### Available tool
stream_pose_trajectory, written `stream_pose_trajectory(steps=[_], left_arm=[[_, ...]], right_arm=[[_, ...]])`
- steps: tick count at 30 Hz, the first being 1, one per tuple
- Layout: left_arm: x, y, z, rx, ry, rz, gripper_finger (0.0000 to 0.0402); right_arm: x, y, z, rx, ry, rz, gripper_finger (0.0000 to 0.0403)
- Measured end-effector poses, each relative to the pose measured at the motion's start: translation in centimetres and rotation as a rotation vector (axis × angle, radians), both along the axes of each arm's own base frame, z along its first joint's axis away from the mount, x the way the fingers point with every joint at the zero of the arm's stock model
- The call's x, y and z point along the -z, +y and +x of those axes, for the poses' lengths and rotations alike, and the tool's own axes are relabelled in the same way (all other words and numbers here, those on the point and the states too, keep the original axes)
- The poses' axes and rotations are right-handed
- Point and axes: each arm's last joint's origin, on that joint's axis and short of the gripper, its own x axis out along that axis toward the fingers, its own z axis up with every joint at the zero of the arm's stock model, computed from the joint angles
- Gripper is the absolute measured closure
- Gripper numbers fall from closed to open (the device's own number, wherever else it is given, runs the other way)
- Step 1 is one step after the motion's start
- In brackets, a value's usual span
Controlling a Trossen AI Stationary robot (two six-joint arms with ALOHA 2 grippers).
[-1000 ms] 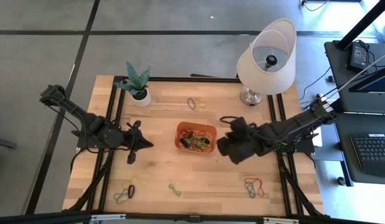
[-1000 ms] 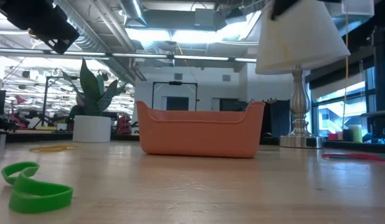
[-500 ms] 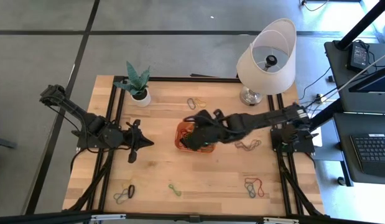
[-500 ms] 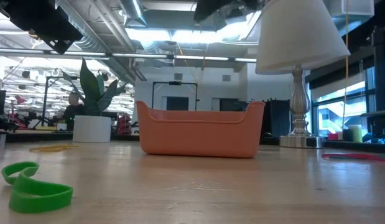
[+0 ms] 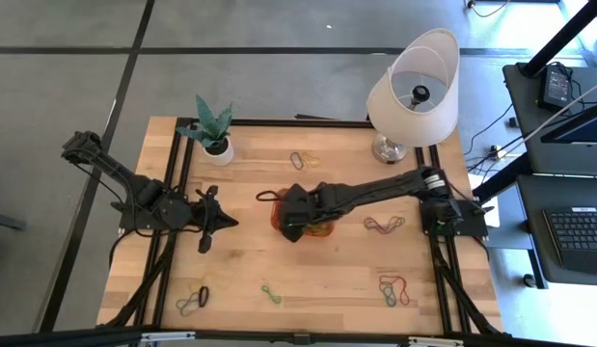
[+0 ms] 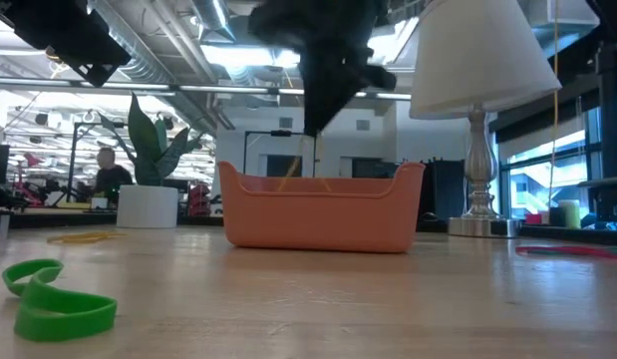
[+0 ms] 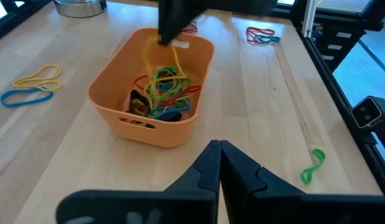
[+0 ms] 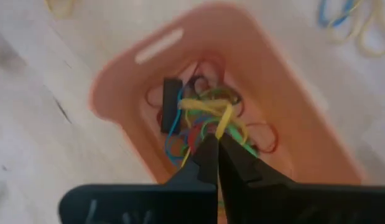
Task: Pick and place rubber bands into bin
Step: Put the yellow rubber band into the orange bin
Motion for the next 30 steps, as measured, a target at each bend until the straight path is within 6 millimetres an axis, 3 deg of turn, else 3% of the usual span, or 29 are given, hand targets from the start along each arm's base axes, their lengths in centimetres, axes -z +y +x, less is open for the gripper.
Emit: stream_pose_trajectory(steps=[7, 14, 24, 30], left_arm=[[0.0, 0.0, 0.0, 0.000, 0.000, 0.001, 0.0398], [0.0, 0.0, 0.0, -0.001, 0.000, 0.001, 0.0398], [0.0, 0.0, 0.0, -0.001, 0.000, 0.001, 0.0398], [0.0, 0.0, 0.0, -0.001, 0.001, 0.002, 0.0398]], right_arm=[[4.3, -0.3, 1.3, -0.002, 0.112, 0.065, 0.0394], [7.0, -1.1, 2.5, 0.004, 0.133, 0.136, 0.0381], [7.3, -2.6, 2.8, 0.110, 0.118, 0.202, 0.0376], [7.3, -2.6, 2.8, 0.134, 0.116, 0.220, 0.0333]])
